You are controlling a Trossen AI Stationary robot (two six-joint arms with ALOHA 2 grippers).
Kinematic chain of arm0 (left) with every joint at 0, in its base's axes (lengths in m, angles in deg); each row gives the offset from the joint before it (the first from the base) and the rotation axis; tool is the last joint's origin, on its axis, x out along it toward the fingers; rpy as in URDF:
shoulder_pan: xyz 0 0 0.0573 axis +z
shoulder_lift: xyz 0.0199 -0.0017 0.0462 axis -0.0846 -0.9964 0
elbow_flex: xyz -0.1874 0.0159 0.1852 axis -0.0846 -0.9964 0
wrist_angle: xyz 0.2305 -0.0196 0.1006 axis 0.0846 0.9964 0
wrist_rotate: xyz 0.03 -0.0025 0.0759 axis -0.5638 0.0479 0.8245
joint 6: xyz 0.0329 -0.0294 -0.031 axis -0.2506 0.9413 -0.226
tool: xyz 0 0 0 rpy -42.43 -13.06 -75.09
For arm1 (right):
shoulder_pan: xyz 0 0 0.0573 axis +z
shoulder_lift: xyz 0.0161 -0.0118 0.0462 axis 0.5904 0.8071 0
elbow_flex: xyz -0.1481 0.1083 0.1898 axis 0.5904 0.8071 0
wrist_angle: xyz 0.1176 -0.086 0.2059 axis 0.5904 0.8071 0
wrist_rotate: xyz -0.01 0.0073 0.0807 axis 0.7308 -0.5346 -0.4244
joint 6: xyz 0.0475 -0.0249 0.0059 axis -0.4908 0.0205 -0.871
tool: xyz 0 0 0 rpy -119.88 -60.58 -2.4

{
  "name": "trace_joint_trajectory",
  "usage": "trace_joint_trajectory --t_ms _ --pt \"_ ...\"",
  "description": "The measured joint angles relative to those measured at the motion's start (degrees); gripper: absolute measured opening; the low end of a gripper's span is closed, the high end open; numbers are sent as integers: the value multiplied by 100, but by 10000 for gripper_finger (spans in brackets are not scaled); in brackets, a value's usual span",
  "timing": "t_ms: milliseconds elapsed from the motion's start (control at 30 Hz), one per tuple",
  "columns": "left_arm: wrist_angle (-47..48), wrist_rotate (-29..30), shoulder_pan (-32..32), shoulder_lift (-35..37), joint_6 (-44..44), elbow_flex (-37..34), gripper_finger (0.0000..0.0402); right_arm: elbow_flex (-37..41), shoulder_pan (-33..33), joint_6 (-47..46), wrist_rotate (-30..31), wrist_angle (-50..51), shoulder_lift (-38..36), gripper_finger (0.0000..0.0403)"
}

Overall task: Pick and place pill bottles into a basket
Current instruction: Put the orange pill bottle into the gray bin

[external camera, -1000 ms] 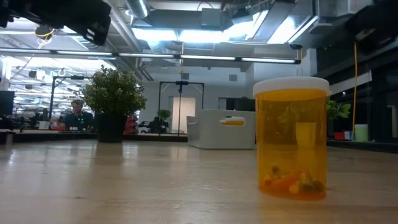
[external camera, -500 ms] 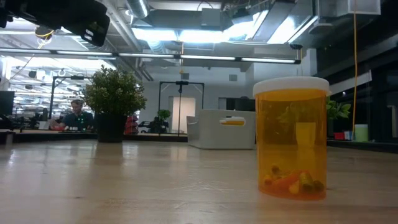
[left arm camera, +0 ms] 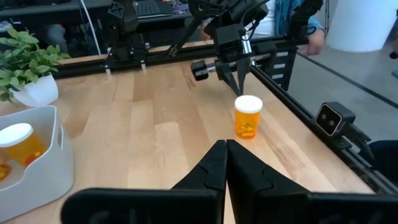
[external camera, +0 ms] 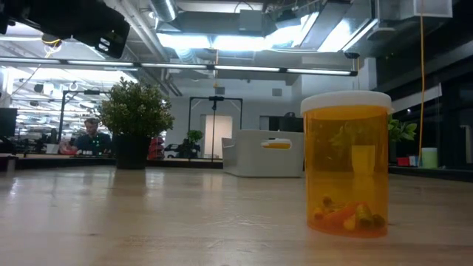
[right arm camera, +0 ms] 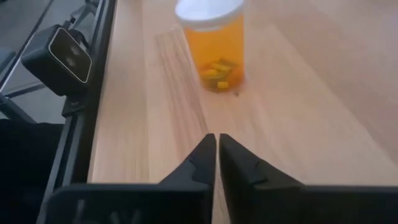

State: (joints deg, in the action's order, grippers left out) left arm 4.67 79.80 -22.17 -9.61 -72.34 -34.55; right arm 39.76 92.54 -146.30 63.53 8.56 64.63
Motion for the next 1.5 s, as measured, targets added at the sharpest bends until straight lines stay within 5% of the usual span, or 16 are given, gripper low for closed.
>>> trace_joint_trajectory --t_ms 633,1500 --pt "43 50 0 1 0 0 3 0 -305 901 -127 -223 72 287" --pt "263 50 0 -4 2 0 3 -45 -715 1298 -158 -1168 703 304"
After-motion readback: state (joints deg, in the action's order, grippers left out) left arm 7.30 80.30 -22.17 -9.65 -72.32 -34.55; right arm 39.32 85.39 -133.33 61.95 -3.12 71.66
